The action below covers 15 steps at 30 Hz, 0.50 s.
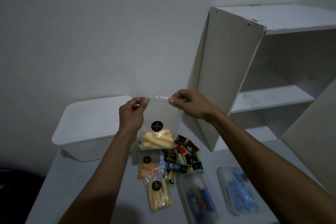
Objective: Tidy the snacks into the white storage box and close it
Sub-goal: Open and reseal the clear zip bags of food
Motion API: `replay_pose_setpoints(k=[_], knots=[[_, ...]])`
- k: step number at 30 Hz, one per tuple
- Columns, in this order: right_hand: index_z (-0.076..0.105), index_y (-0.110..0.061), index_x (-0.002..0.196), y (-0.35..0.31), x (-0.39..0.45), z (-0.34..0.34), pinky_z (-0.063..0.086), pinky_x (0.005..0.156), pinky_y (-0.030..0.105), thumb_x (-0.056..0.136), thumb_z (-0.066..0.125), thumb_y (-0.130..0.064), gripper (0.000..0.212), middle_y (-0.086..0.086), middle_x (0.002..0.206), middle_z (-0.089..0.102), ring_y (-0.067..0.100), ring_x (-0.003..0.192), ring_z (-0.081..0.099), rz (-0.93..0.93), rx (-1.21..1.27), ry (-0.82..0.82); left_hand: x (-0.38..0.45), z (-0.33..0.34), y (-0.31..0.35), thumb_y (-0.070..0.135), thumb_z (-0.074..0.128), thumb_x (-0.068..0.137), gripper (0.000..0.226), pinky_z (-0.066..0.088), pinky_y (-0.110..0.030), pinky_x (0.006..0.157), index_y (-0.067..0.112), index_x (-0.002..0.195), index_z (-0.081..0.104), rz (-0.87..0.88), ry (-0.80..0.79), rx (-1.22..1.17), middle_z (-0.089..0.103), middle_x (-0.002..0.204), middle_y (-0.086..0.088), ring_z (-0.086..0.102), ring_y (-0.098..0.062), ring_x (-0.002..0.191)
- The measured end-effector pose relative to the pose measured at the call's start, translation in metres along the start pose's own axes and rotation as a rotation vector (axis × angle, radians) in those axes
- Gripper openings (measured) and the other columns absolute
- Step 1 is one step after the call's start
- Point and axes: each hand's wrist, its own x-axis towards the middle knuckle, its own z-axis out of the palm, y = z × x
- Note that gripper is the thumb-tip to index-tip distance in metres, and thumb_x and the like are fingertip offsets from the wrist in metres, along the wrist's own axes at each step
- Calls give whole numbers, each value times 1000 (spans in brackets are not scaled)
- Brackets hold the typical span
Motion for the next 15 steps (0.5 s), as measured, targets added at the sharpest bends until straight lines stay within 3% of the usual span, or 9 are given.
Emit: replay_pose_setpoints(k=[3, 7, 12, 15], knots=[[70, -14, 101, 26, -2, 5, 51, 70, 23, 89, 69, -33, 23, -6, 89, 68, 7, 80, 63, 11, 65, 140, 3, 6, -7, 27, 71, 87, 2, 39, -7, 66, 26, 88, 72, -87, 5, -69, 67, 92, 12, 56, 6, 80], [72, -10, 88, 57, 7, 17, 53, 59, 24, 86, 73, -27, 17, 9, 80, 67, 7, 66, 58, 95, 235, 365, 11, 18, -25, 29, 73, 85, 11, 40, -13, 73, 22, 93, 75, -159, -3, -67, 69, 97, 7, 58, 3, 88], [72, -8, 87, 94, 28, 21, 57, 64, 29, 86, 73, -24, 16, 14, 85, 70, 14, 71, 62, 171, 288, 390, 31, 44, -53, 30, 77, 82, 20, 52, -31, 89, 20, 99, 75, -240, 44, -28, 71, 100, 7, 64, -15, 99], [71, -6, 88, 119, 52, 18, 57, 67, 32, 88, 71, -23, 17, 14, 84, 70, 13, 72, 62, 210, 295, 424, 53, 67, -70, 28, 77, 81, 24, 54, -32, 89, 18, 103, 75, -265, 67, -1, 72, 97, 4, 67, -17, 95]])
